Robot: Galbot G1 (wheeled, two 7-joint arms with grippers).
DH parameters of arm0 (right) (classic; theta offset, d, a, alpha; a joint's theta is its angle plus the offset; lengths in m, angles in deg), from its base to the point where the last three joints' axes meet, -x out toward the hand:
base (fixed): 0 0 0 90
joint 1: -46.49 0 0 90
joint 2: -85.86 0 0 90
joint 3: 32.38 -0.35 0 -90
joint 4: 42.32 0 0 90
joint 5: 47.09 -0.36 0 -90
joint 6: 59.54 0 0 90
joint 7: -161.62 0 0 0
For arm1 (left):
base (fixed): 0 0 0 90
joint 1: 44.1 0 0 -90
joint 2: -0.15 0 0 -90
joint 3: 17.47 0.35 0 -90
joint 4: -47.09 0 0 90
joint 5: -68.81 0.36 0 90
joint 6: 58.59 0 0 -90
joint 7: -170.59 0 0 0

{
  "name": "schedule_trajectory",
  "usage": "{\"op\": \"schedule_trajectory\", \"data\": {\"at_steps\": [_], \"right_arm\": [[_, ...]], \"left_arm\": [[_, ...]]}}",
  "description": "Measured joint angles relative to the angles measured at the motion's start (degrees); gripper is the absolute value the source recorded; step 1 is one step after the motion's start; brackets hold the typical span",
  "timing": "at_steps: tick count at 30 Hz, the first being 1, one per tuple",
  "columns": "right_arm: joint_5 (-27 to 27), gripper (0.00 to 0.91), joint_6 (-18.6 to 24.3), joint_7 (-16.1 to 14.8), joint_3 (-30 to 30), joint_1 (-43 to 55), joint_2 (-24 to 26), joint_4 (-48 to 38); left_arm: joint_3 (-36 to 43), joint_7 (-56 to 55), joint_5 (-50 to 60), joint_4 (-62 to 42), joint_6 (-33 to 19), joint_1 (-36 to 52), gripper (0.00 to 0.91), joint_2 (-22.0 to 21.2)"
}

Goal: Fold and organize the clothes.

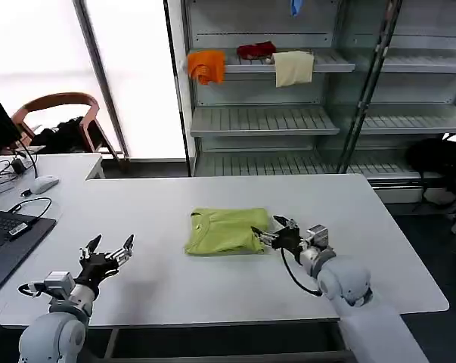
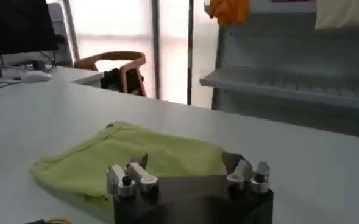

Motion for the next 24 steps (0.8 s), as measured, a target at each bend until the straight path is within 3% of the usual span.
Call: {"op": "schedule_trajectory", "data": {"at_steps": [13, 24], "right_arm": [[15.4, 0.907, -0.7, 0.1, 2.5, -0.9, -5.6, -1.6], [17.7, 0.907, -0.9, -1.4, 2.3, -2.7, -6.8, -1.9]], "left_arm": [[-0.4, 0.0, -0.2, -0.8, -1.1, -1.0, 0.907, 0.0], [-0.7, 0.0, 0.0, 0.1, -1.4, -1.9, 0.907, -0.2]]}}
